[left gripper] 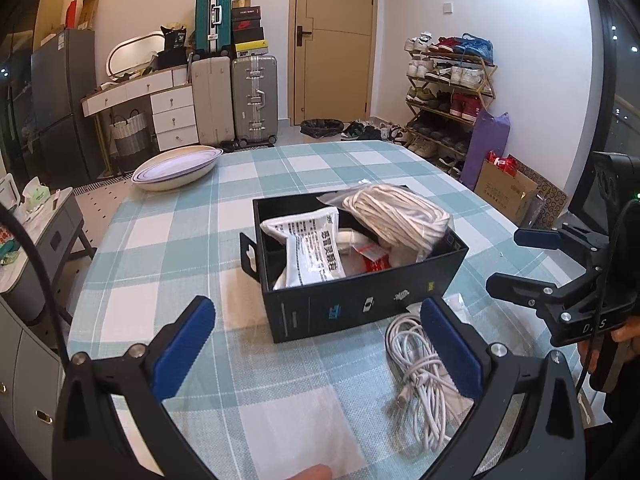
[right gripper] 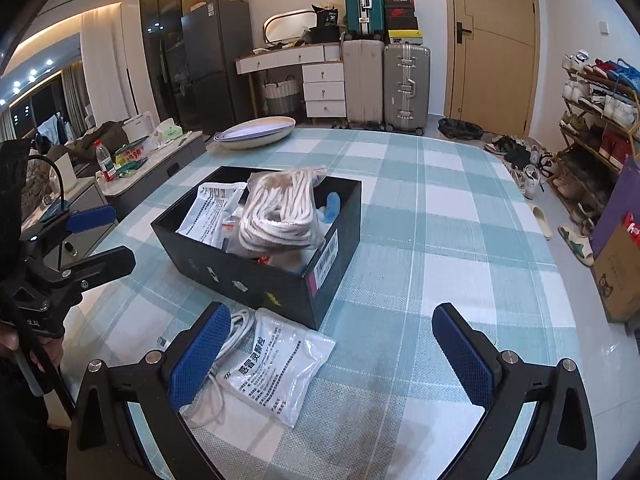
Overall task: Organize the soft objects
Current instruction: 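Withdraw both open tools and move them toward the white cable and second sachet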
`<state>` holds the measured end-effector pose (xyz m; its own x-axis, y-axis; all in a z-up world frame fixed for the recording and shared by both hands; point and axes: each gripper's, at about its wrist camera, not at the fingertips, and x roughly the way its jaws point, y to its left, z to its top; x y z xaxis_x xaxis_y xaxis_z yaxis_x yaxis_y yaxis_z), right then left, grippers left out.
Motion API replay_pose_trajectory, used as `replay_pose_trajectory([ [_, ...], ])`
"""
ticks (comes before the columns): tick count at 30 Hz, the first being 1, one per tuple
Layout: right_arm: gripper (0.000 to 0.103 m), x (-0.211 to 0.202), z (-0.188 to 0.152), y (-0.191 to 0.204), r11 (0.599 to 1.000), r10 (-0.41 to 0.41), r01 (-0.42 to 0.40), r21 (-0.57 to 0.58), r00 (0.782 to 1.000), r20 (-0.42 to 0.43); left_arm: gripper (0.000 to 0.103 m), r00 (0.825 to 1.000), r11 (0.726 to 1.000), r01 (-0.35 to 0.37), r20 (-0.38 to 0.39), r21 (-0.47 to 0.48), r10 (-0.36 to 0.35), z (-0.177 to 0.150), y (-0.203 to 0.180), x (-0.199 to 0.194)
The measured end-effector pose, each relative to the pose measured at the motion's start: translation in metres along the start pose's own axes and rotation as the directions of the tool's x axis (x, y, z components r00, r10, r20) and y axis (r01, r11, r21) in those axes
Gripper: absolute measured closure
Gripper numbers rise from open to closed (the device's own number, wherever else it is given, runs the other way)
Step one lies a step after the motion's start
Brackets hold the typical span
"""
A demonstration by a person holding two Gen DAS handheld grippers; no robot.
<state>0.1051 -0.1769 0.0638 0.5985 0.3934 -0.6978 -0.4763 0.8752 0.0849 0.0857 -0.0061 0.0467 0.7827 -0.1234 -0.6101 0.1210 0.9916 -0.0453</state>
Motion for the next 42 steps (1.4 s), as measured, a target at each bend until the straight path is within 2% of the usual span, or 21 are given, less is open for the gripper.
replay_pose_trajectory([
  [18, 0.001, 0.028, -0.012, 0.006, 1.0, 0.025, -0.027, -0.008, 0.992, -0.126, 0.0, 0.993, 0.996, 0.03, -0.117, 0.079, -0.02, -0.018, -0.02, 0.019],
  [23, 0.001, 0.036, -0.016, 0.007, 1.0, 0.026, -0.027, -0.007, 0.988, -0.152, 0.0, 0.988, 0.994, 0.072, -0.145, 0.08, -0.06, -0.021, -0.024, 0.022],
  [26, 0.001, 0.036, -0.017, 0.004, 1.0, 0.021, -0.022, -0.007, 0.988, -0.156, 0.0, 0.98, 0.992, 0.112, -0.171, 0.061, -0.1, -0.023, -0.027, 0.026],
  [36, 0.001, 0.038, -0.02, -0.001, 1.0, 0.014, -0.014, 0.002, 0.986, -0.168, 0.0, 0.965, 0.989, 0.145, -0.221, 0.002, -0.141, -0.03, -0.032, 0.04],
  [42, 0.001, 0.037, -0.019, -0.001, 1.0, 0.004, -0.004, -0.002, 0.986, -0.164, 0.0, 0.938, 0.974, 0.225, -0.263, -0.04, -0.227, -0.035, -0.036, 0.046],
])
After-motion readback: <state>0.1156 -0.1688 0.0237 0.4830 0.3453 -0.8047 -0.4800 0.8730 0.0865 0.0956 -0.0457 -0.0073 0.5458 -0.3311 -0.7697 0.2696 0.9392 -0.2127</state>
